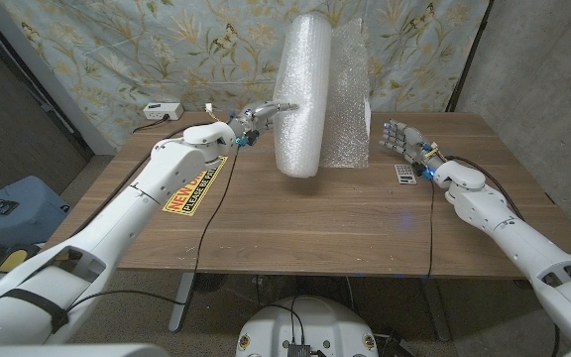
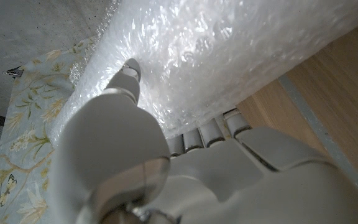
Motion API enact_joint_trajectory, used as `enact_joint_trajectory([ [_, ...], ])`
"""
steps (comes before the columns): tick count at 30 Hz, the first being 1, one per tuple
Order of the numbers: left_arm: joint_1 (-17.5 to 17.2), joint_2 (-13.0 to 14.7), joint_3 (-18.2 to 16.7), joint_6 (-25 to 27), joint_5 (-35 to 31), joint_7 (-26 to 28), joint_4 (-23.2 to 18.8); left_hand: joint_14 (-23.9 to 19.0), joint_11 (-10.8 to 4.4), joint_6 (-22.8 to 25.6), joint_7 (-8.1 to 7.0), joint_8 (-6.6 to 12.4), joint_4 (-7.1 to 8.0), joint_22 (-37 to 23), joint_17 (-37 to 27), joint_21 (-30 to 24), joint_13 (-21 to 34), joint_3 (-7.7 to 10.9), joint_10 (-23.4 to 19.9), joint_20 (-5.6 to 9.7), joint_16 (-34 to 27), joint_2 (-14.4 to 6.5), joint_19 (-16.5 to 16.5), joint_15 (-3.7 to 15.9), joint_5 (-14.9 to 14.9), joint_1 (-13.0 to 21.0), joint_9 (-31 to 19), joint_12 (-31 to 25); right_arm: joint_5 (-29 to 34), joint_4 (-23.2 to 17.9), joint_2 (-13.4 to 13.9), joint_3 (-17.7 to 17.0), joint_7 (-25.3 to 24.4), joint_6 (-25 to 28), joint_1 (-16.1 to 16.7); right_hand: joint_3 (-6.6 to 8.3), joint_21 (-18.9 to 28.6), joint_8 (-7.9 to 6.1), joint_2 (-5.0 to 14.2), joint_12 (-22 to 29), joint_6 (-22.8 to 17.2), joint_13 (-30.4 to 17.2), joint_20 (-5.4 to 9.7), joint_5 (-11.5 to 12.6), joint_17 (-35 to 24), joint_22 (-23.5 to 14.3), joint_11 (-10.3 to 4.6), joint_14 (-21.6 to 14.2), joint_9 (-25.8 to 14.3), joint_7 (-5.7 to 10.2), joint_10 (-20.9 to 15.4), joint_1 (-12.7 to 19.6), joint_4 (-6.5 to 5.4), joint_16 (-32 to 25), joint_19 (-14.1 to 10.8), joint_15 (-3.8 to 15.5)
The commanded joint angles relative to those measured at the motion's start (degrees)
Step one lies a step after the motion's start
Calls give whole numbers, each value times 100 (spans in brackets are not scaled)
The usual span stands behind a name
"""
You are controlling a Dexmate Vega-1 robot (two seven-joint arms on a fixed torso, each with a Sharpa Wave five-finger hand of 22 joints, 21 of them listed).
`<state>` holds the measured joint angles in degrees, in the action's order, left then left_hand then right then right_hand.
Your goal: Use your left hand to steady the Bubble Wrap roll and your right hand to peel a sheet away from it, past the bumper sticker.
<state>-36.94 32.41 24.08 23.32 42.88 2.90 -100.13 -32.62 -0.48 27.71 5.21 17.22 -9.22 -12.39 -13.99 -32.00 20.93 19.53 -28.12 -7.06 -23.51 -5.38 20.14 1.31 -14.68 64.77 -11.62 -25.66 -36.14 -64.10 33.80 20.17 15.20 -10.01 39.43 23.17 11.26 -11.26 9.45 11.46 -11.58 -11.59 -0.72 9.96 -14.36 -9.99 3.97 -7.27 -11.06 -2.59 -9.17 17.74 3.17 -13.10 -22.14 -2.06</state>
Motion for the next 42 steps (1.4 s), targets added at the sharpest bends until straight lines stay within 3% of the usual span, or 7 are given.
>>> enact_joint_trajectory([
  [1, -115, -143, -198, 115, 560, -160, 221, 15, 48, 16, 6, -14, 26, -32, -32, -41, 36, 70, -16, 0, -10, -48, -29, -38, -30, 16, -13, 2, -46, -1012, 668, -260, -28, 245, 464, 2, 11, -52, -70, 33, -73, -29, -31, 8, 8, -11, 35, -14, -30, -40, -45, 51, 39, -6, -1, -30],
  [10, -50, -246, -209, 214, 856, -352, 533, 5, 23, 33, 5, -24, 22, -35, -38, -62, 58, 74, -24, -2, -7, -43, -46, -45, -43, 17, -16, 8, -233, -1879, 1150, -549, 57, 637, 807, -11, 0, -58, -154, 48, -106, -27, -86, 9, 46, -10, 89, -34, -30, -91, -88, 100, 126, 8, 38, -80],
  [18, 16, -353, -193, 229, 1057, -535, 829, 4, 31, 42, 11, -32, 22, -36, -43, -77, 72, 84, -31, -7, -4, -52, -59, -45, -53, 21, -18, 12, -381, -2235, 1401, -669, 343, 957, 891, -62, -1, -56, -273, 56, -123, -29, -178, -5, 81, -9, 193, -52, -29, -185, -122, 104, 202, 22, 53, -193],
  [23, 58, -393, -172, 270, 1159, -626, 964, 12, 45, 44, 16, -39, 21, -37, -58, -89, 83, 83, -25, -10, -10, -60, -66, -40, -59, 27, -20, 20, -470, -2390, 1461, -708, 462, 1146, 885, -181, 2, -26, -447, 61, -61, -33, -286, -11, 102, -9, 342, -67, -28, -354, -146, 0, 228, 33, 61, -344],
  [35, 204, -511, -96, 420, 1370, -786, 1292, -6, 34, 67, 8, -50, 21, -40, -61, -119, 109, 89, -45, -7, -4, -51, -82, -35, -74, 21, -24, 24, -295, -2540, 1470, -279, 919, 1679, 267, -316, 3, 13, -783, 65, 79, -61, -595, 40, 183, -6, 624, -147, -27, -703, -185, 49, 446, 63, 52, -630],
  [37, 226, -528, -78, 430, 1390, -816, 1341, -6, 32, 67, 12, -53, 19, -40, -65, -123, 112, 89, -47, -8, -7, -51, -82, -35, -75, 24, -24, 24, -258, -2560, 1472, -187, 990, 1788, 145, -327, -18, 44, -877, 24, 253, -80, -718, 62, 207, -7, 769, -66, -35, -782, -55, 150, 539, 111, 123, -785],
  [42, 290, -565, -34, 449, 1409, -857, 1460, -15, 37, 71, 14, -60, 20, -41, -75, -138, 123, 89, -55, -11, -14, -55, -81, -34, -81, 25, -26, 26, -156, -2705, 1513, -19, 1015, 2085, -95, -352, -22, 40, -938, 18, 322, -95, -808, 74, 212, -9, 845, -25, -41, -871, -9, 183, 565, 128, 158, -877],
])
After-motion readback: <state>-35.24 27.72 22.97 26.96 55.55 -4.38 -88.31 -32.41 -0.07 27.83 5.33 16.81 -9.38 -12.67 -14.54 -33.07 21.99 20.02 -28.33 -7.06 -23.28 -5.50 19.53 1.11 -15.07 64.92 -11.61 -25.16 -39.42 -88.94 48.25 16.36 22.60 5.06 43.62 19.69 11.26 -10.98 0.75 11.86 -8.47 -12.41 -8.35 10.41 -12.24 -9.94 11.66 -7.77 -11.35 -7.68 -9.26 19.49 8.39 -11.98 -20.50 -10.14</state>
